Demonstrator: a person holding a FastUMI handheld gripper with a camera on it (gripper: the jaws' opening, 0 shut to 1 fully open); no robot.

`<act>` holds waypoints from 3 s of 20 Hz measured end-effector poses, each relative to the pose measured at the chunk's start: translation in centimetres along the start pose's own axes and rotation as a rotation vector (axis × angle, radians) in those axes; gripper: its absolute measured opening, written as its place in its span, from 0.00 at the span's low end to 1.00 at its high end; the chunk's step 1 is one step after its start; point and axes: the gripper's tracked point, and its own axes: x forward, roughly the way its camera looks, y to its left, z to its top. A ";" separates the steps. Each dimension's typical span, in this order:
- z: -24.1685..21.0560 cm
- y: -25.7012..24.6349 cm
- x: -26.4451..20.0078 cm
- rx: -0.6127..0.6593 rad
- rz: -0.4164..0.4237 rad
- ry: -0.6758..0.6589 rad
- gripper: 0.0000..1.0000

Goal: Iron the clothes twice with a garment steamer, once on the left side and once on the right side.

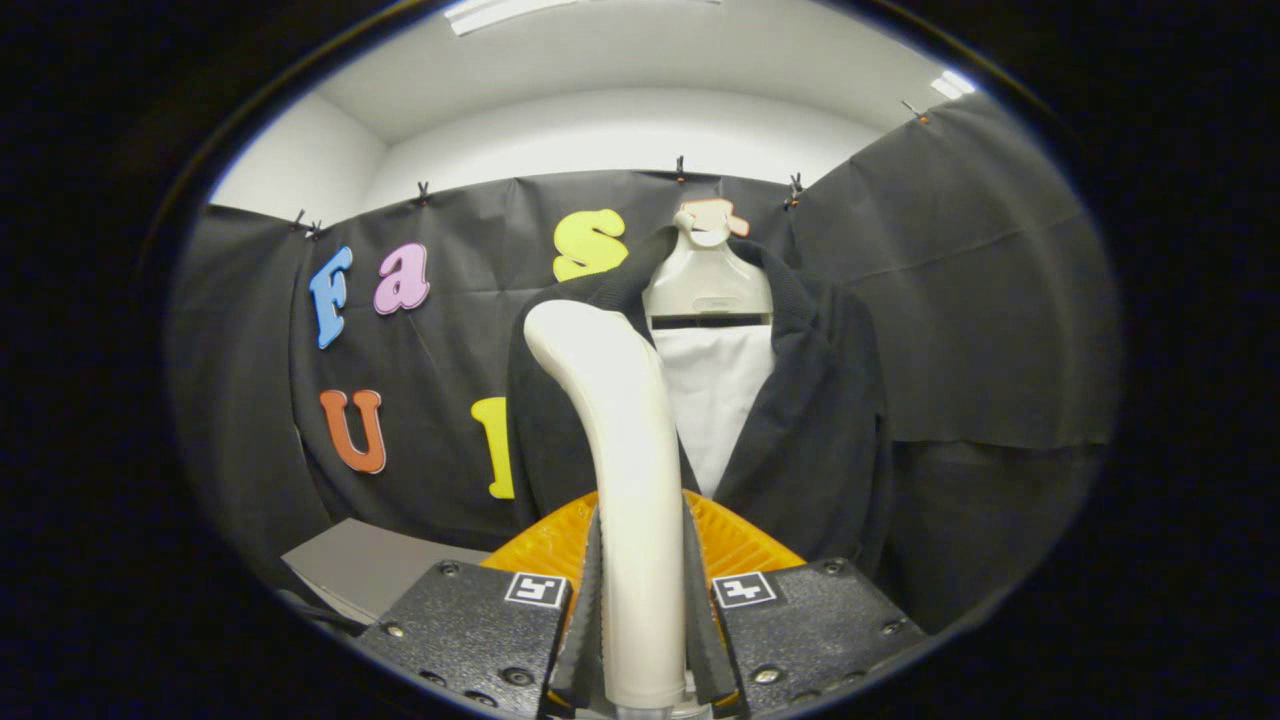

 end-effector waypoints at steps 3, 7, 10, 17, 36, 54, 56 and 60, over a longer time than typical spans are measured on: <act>-1.1 -0.6 1.4 -0.023 -0.009 0.025 0.40; -2.9 -1.3 2.7 -0.026 -0.025 0.066 0.40; -4.1 -1.7 2.9 -0.021 -0.035 0.094 0.40; -6.9 -2.0 2.3 -0.041 -0.061 0.137 0.40; -14.8 -2.7 1.2 -0.100 -0.090 0.263 0.40; -22.3 -4.0 0.6 -0.106 -0.118 0.395 0.40; -23.2 -4.0 0.5 -0.104 -0.120 0.415 0.40; -25.0 -4.2 0.3 -0.110 -0.126 0.449 0.40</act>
